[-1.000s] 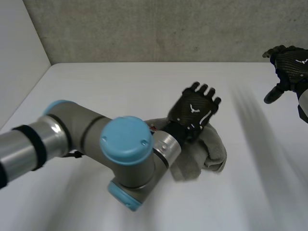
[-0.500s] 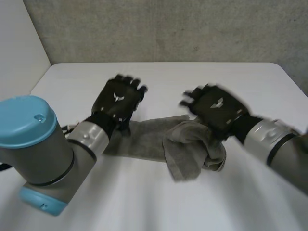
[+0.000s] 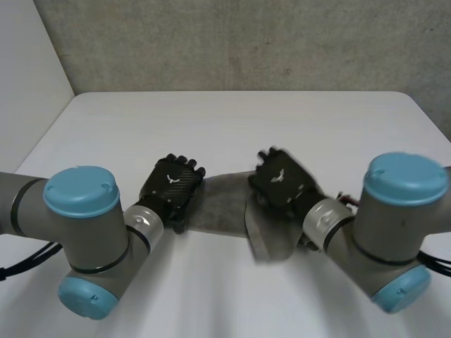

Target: Fold the towel.

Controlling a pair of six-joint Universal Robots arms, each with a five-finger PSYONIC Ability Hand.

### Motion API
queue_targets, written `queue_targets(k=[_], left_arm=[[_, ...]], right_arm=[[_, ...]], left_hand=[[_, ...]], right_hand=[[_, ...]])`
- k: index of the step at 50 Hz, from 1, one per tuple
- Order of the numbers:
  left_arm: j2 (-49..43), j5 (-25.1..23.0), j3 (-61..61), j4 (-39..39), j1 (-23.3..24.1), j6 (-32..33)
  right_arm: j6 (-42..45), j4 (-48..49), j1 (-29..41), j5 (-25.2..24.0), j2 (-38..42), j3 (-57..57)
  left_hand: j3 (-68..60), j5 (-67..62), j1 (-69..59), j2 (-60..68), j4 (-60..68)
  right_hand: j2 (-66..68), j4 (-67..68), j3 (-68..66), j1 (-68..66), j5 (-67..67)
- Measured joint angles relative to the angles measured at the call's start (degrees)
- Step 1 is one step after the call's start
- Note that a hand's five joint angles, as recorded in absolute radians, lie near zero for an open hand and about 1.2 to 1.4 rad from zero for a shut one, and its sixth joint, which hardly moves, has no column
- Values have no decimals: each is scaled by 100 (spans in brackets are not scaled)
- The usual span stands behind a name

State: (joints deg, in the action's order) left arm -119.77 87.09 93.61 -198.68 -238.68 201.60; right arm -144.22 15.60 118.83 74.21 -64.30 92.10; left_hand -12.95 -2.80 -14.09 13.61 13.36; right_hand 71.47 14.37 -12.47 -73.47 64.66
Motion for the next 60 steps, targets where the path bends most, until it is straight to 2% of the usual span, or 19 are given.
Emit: queue_targets(k=[7,12,19,23,28,36,40,45,46,49,53,54,55,58,60], left_arm=[[-96,4,-34,-3,-60,-2],[-91,2,-15,8,-72,-11],[-72,-9,36,17,-53,-15],[-61,-21,68,25,-34,-16],[-42,-47,110,41,-10,-14],[-29,-70,152,64,24,25],[-43,-71,150,67,26,55],[-102,-71,106,74,18,75],[-114,-71,98,76,16,77],[-179,-70,50,94,6,84],[-285,-70,-27,182,3,85],[-294,-70,-35,194,4,85],[-311,-71,-51,222,5,85],[-338,-75,-84,276,12,81],[-345,-75,-101,297,17,79]], right_arm=[[-1806,-69,-783,564,-616,7],[-2197,-227,-1384,746,-761,108],[-2072,-750,-1833,785,-729,254],[-2015,-886,-1858,710,-798,410],[-1907,-809,-1834,384,-1112,653],[-1302,-843,-1680,-641,-1569,960],[-895,-1119,-1497,-845,-1459,991],[-421,-1443,-1325,-840,-1079,966],[-376,-1466,-1312,-831,-1032,959],[-189,-1546,-1272,-772,-820,918],[-122,-1512,-1286,-713,-652,814],[-135,-1492,-1291,-707,-647,802],[-210,-1418,-1305,-686,-646,778],[-626,-1087,-1344,-551,-691,715],[-1132,-730,-1395,-350,-744,661]], left_hand=[[0,0,0,0,0],[0,0,0,0,0],[0,0,0,0,0],[0,0,0,-1,0],[0,-1,0,-1,0],[0,0,0,-1,0],[0,-1,0,0,0],[0,-14,0,4,0],[0,-14,0,4,0],[0,-22,-8,11,0],[0,-181,-16,12,0],[0,-191,-16,13,0],[0,-199,-16,12,0],[0,-216,-16,13,0],[0,-222,-16,14,0]], right_hand=[[9,0,0,-8,1],[-279,0,0,294,-261],[-3901,0,0,4094,-4243],[-5448,0,0,5604,-6045],[-5709,0,0,5941,-6120],[-5709,0,0,5969,-6120],[-5709,0,0,5970,-6120],[-5709,0,0,5970,-6119],[-5661,0,0,5907,-6073],[-4385,0,0,4665,-4679],[-1774,0,0,2203,-2178],[-1556,0,0,1915,-1964],[-819,0,0,1234,-1294],[184,0,0,-103,-7],[202,0,0,-130,78]])
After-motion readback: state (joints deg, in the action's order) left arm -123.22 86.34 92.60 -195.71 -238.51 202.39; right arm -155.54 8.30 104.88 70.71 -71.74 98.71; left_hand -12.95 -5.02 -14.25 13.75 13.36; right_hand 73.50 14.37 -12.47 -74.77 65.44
